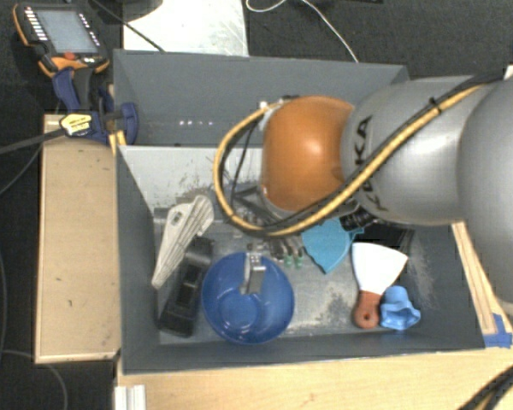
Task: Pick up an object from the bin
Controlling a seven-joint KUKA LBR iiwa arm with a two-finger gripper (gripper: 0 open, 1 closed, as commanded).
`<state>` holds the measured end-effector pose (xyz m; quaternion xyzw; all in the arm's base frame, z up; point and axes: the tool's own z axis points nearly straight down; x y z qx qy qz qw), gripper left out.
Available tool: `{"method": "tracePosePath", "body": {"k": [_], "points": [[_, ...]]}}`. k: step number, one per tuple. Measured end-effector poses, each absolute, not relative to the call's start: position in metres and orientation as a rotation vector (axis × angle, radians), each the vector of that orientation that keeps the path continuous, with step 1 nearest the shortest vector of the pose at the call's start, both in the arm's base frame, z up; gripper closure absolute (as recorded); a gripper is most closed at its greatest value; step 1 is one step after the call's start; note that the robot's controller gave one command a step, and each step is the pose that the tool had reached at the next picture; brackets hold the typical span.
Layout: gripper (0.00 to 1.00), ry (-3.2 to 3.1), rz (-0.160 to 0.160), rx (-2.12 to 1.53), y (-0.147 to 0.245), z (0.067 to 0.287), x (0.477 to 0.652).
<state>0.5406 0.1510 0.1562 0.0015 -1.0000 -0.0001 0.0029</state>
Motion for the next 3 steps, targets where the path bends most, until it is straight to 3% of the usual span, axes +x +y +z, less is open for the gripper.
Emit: {"method": "tracePosePath", "body": {"k": [1,2,3], "points": [[0.00,-3.144,-0.002,-0.005,0.150,0.161,0.543],[0.00,-3.131,-0.003,0.251,0.157,0.077,0.545],[1.00,-3.151,-0.004,0.070,0.149,0.073,0.561]]}}
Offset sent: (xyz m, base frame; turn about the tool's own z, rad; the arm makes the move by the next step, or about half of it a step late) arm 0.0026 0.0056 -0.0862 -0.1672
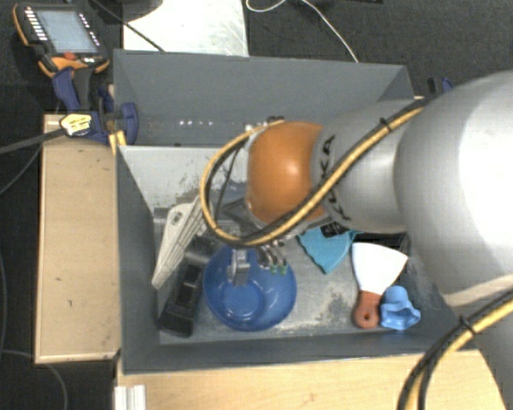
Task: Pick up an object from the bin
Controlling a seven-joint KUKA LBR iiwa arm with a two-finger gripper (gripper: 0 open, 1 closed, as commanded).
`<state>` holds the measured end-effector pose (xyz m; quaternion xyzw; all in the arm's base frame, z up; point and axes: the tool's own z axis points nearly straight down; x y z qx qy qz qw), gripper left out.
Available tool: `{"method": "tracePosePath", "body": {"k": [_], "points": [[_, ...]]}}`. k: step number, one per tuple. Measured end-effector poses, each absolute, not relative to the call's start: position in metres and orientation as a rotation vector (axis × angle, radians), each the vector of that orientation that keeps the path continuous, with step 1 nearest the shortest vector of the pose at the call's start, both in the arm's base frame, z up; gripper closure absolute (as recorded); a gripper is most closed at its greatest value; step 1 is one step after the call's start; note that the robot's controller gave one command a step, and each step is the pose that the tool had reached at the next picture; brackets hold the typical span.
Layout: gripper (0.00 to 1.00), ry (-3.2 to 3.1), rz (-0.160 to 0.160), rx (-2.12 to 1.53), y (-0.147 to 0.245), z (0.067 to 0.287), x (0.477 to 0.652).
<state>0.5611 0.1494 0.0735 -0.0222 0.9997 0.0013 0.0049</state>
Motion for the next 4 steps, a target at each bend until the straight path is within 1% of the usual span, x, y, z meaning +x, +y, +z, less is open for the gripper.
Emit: {"method": "tracePosePath", "body": {"k": [1,2,3,4], "points": [[1.00,3.131,0.004,-0.068,0.149,0.073,0.561],[1.00,3.115,0.012,-0.006,0.139,0.074,0.532],[1.00,3.115,0.012,-0.004,0.139,0.074,0.532],[1.00,3.103,0.014,-0.088,0.136,0.131,0.538]]}}
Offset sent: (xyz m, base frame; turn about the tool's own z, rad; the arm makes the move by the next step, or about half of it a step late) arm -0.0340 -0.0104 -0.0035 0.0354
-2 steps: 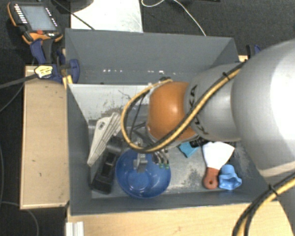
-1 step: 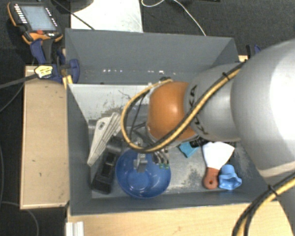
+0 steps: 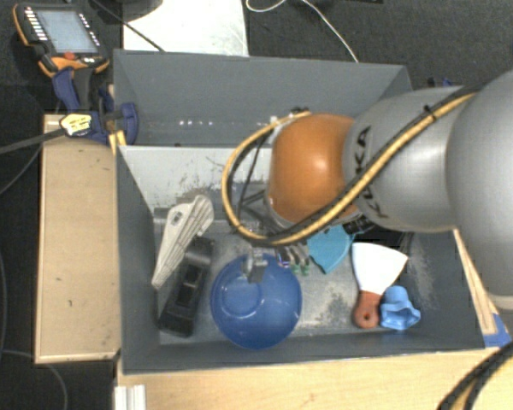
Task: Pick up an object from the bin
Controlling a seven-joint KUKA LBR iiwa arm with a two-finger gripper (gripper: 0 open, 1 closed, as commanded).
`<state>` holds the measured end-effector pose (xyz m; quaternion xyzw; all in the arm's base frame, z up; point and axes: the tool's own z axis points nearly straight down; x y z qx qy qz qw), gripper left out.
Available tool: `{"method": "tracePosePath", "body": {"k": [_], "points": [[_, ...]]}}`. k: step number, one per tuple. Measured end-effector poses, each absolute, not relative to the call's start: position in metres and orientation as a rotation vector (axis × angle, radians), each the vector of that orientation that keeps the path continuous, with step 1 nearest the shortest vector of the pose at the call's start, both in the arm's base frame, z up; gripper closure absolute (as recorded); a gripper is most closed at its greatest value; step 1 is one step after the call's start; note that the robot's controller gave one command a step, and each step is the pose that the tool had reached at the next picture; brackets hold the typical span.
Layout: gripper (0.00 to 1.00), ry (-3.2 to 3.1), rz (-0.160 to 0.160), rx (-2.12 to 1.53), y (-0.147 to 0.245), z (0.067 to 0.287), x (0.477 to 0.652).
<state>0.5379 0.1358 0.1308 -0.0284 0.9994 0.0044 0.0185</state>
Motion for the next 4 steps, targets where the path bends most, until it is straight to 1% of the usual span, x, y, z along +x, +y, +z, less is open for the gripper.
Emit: {"method": "tracePosePath", "body": {"k": [1,2,3,4], "points": [[1.00,3.115,0.012,-0.033,0.126,0.221,0.544],[1.00,3.106,0.015,-0.012,0.131,0.343,0.554],[1.00,3.121,0.011,0.016,0.103,0.133,0.578],[1.00,3.113,0.014,0.017,0.103,0.138,0.579]]}}
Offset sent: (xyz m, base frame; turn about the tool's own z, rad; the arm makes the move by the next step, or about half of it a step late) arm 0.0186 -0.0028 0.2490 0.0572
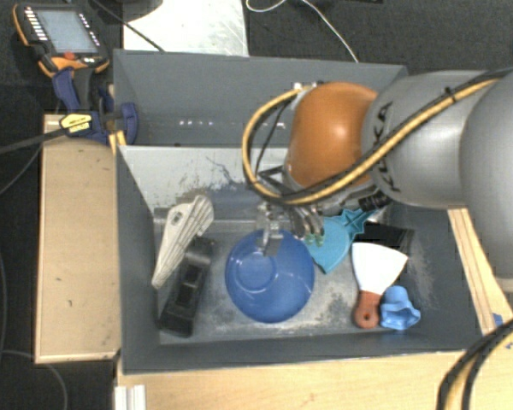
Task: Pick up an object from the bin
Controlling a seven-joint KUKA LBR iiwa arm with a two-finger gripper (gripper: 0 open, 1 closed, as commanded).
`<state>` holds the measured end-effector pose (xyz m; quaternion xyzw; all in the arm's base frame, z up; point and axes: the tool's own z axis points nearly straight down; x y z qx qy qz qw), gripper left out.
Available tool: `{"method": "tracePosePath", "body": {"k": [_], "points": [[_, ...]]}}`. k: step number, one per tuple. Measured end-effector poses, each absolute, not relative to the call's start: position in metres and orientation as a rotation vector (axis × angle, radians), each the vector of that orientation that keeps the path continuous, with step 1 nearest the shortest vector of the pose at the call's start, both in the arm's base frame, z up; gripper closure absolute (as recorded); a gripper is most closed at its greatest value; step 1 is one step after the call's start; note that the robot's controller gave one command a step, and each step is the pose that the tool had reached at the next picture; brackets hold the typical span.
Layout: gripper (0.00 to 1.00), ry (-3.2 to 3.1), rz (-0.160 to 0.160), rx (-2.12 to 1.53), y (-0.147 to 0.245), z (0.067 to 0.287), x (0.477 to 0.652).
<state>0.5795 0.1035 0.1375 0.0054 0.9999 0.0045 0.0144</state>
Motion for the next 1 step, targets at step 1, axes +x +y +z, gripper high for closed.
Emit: {"method": "tracePosePath", "body": {"k": [1], "points": [[1.00,3.120,0.012,0.026,0.0947,0.2407,0.5712]]}}
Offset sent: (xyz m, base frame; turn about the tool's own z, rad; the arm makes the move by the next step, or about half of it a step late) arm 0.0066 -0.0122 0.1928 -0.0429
